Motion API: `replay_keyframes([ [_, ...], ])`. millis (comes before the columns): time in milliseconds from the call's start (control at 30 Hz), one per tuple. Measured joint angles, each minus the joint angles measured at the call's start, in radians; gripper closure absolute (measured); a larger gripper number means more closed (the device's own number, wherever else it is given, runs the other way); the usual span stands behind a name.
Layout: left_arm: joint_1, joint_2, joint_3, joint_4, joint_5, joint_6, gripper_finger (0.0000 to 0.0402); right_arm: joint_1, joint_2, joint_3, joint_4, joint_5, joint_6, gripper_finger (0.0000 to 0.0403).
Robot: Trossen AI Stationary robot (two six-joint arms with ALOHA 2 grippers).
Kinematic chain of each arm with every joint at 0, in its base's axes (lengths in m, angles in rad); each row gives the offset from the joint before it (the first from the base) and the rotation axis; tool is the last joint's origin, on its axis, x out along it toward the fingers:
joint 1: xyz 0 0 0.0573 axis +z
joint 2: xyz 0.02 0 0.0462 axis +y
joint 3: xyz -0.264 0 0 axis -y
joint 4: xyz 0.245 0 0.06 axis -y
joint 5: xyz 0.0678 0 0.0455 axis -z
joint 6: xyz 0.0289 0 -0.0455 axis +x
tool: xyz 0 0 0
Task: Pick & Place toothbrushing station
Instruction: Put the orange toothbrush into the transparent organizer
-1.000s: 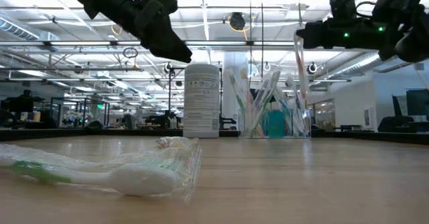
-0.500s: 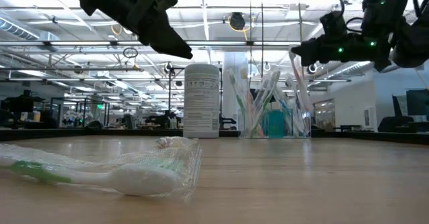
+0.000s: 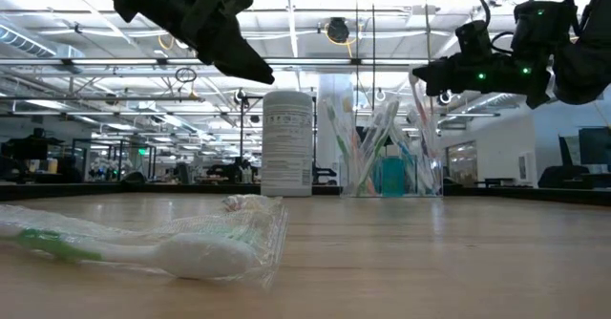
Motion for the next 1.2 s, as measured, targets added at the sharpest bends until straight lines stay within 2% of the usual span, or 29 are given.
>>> replay_keyframes([
  [233,0.000,0.000,0.000,0.000,0.000,0.000,0.0147,-0.013,-0.014,0.025,0.005,0.000,-0.068,0.0399],
  [400,0.000,0.000,0.000,-0.001,0.000,0.000,0.0146,-0.031,-0.013,0.039,-0.025,0.001,-0.015,0.0399],
  [800,0.000,0.000,0.000,-0.002,0.000,-0.002,0.0146,-0.045,-0.012,0.039,-0.345,0.002,0.108,0.0399],
  [1200,0.000,0.000,0.000,-0.010,0.000,-0.008,0.0147,-0.042,-0.014,0.024,-0.372,0.003,0.195,0.0398],
])
